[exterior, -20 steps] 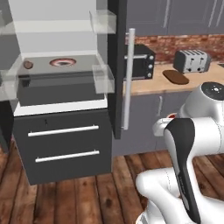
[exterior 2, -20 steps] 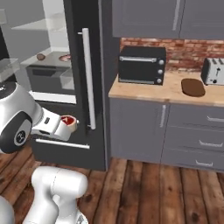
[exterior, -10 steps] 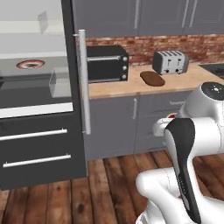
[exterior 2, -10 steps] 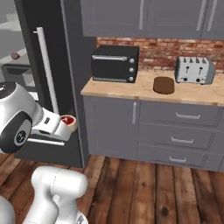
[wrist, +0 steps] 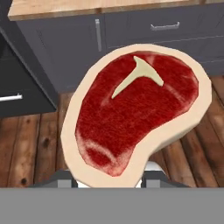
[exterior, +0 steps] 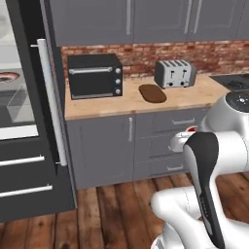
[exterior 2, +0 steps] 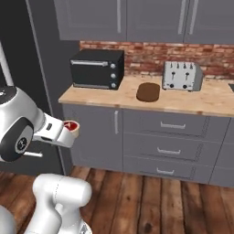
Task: Retrieve the steak from the fridge and place it on the cutting board.
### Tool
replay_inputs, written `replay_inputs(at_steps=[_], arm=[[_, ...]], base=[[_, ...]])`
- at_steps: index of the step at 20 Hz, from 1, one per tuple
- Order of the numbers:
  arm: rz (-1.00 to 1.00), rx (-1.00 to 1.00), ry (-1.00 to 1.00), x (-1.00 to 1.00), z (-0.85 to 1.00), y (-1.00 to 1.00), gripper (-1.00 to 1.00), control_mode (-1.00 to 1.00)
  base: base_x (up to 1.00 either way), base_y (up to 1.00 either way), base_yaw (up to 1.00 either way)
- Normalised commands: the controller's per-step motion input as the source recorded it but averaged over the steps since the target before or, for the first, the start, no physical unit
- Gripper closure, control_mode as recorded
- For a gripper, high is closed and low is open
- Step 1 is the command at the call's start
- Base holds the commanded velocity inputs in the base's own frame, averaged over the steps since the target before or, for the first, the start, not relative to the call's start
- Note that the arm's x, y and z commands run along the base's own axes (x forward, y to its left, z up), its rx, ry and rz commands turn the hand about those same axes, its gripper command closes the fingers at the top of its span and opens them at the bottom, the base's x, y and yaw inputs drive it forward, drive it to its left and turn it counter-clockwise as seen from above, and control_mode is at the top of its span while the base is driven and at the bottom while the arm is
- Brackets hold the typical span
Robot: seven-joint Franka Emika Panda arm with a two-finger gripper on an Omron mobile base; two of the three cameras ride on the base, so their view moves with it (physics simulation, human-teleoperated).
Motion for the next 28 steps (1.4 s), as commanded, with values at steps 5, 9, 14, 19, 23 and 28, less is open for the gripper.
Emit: replay_inputs(at_steps=[5, 9, 14, 19, 23, 28], arm=[[0.00, 0.00, 0.00, 0.00, 0.00, 0.00, 1.00, 1.00], [0.00, 0.00, 0.00, 0.00, 0.00, 0.00, 1.00, 1.00], [0.00, 0.00, 0.00, 0.00, 0.00, 0.00, 1.00, 1.00], [0.00, 0.00, 0.00, 0.00, 0.00, 0.00, 1.00, 1.00], [0.00, 0.00, 0.00, 0.00, 0.00, 0.00, 1.00, 1.00], [0.00, 0.00, 0.00, 0.00, 0.00, 0.00, 1.00, 1.00]], base=[[0.82, -0.55, 0.00], [0.78, -0.48, 0.00], [0.72, -0.45, 0.04], [0.71, -0.43, 0.05], [0.69, -0.43, 0.04], [0.62, -0.33, 0.03]])
